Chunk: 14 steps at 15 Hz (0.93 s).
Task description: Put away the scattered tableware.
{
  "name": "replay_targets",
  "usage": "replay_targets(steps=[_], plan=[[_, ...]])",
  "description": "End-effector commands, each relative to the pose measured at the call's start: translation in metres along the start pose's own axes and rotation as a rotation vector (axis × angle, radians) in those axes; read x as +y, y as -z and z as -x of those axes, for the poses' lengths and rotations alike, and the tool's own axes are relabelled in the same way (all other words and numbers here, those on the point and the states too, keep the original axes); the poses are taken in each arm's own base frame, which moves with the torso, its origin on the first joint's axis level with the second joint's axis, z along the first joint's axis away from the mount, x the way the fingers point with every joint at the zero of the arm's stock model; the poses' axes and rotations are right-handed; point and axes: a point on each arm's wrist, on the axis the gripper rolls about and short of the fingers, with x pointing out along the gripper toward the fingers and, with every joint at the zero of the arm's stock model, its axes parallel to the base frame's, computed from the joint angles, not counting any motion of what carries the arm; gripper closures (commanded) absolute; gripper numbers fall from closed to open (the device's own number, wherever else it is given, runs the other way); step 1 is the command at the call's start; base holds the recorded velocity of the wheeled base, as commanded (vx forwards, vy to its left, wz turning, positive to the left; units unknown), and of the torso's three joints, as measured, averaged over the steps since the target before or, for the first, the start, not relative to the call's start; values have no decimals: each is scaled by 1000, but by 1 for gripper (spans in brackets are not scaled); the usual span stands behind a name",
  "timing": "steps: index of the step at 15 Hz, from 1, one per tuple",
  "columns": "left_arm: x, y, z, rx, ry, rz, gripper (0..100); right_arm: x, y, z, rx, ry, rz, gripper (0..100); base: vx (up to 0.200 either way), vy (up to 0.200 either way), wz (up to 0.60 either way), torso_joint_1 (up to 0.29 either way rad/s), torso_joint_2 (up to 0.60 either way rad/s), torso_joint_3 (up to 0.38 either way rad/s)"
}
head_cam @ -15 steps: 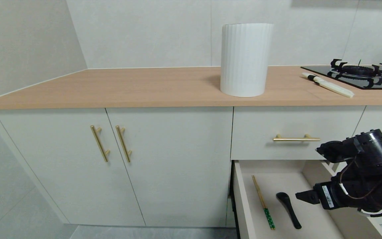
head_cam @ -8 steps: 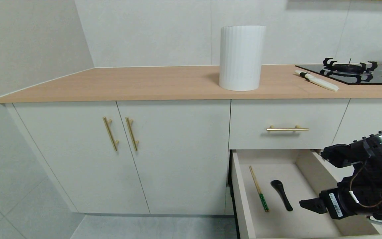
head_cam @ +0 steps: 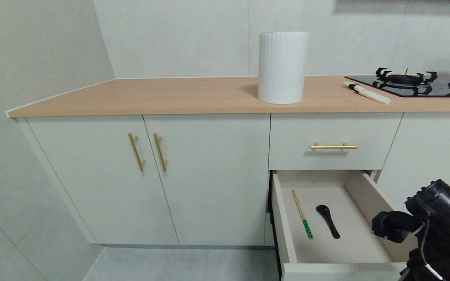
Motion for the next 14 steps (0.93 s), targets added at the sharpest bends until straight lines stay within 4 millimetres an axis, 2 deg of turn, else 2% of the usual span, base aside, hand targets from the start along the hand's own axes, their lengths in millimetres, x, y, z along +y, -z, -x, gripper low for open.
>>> replay_targets(steps=[1,4,5,7,14], plan=[[0,0,0,2,-1,0,0,0,1,-10,87,-19,25,0,0,0,0,0,0,0],[0,0,0,2,-1,0,0,-2,-4,-25,146,-26,24,0,0,0,0,0,0,0],[0,0,0,2,-1,0,0,-5,-13,-36,184,-14,-11,0,0,0,0,0,0,0],[0,0,0,2,-1,0,0,-8,-25,-45,201,17,-139,0,0,0,0,0,0,0],[0,0,0,2,-1,0,0,-16,-55,-60,170,152,-369,0,0,0,0,0,0,0]])
